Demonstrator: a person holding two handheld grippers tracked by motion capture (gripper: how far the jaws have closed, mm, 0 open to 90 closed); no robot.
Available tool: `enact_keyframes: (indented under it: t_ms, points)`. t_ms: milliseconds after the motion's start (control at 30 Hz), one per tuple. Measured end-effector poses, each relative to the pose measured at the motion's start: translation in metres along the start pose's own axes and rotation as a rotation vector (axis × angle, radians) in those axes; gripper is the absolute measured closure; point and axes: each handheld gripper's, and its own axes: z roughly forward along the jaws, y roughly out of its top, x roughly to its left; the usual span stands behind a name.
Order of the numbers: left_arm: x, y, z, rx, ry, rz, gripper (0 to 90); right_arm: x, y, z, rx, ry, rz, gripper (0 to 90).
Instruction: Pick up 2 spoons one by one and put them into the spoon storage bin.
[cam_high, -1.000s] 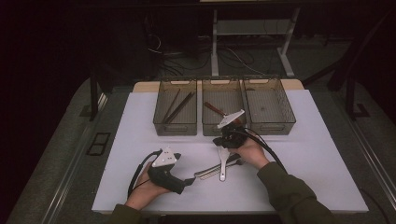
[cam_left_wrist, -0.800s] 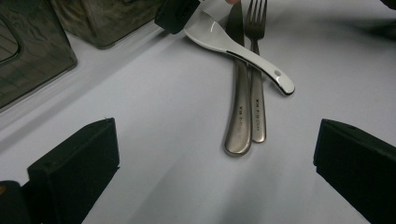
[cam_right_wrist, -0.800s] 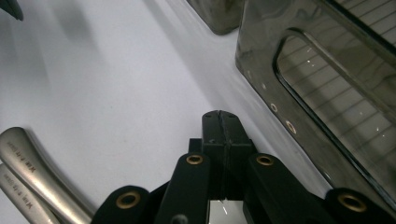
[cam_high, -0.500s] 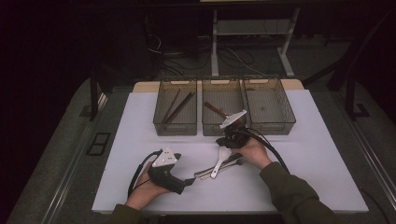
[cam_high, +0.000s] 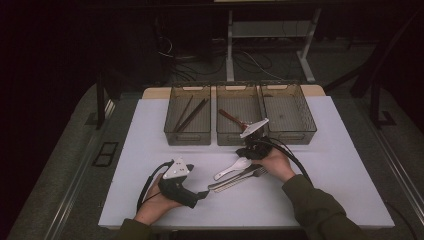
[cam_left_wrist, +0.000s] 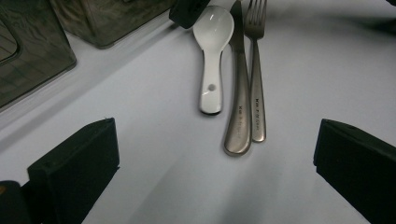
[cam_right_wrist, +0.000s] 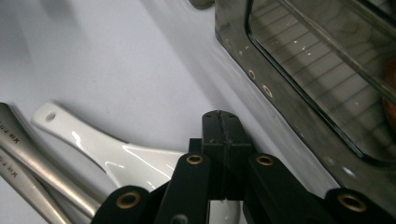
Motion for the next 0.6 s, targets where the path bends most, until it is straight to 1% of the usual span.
enact_keyframes:
  t_ms: [200, 267, 300, 367, 400, 500, 567, 600]
  points:
    - [0.000, 0.000, 0.000, 0.000, 0.001, 0.000, 0.0, -0.003, -0.003, -0.005, -0.012, 0.002, 0.008, 89.4]
    - [0.000, 0.000, 0.000, -0.001, 0.000, 0.000, 0.0, -0.004, -0.004, -0.009, -0.033, 0.005, 0.021, 88.0]
    - [0.000, 0.000, 0.000, 0.000, -0.001, 0.000, 0.0, -0.006, -0.004, -0.012, -0.052, 0.007, 0.028, 85.3]
    - [0.000, 0.000, 0.000, 0.001, 0.000, 0.000, 0.0, -0.008, -0.005, -0.018, -0.077, 0.020, 0.040, 75.7]
    - [0.000, 0.000, 0.000, 0.001, 0.000, -0.001, 0.0, -0.009, -0.005, -0.021, -0.081, 0.030, 0.044, 72.2]
    - [0.000, 0.000, 0.000, 0.000, 0.000, 0.001, 0.0, -0.010, -0.007, -0.029, -0.096, 0.038, 0.050, 61.2]
    - [0.000, 0.000, 0.000, 0.000, 0.000, 0.001, 0.0, -0.010, -0.009, -0.034, -0.089, 0.054, 0.057, 56.5]
    - [0.000, 0.000, 0.000, 0.000, 0.000, 0.000, 0.0, -0.010, -0.010, -0.036, -0.089, 0.051, 0.056, 54.6]
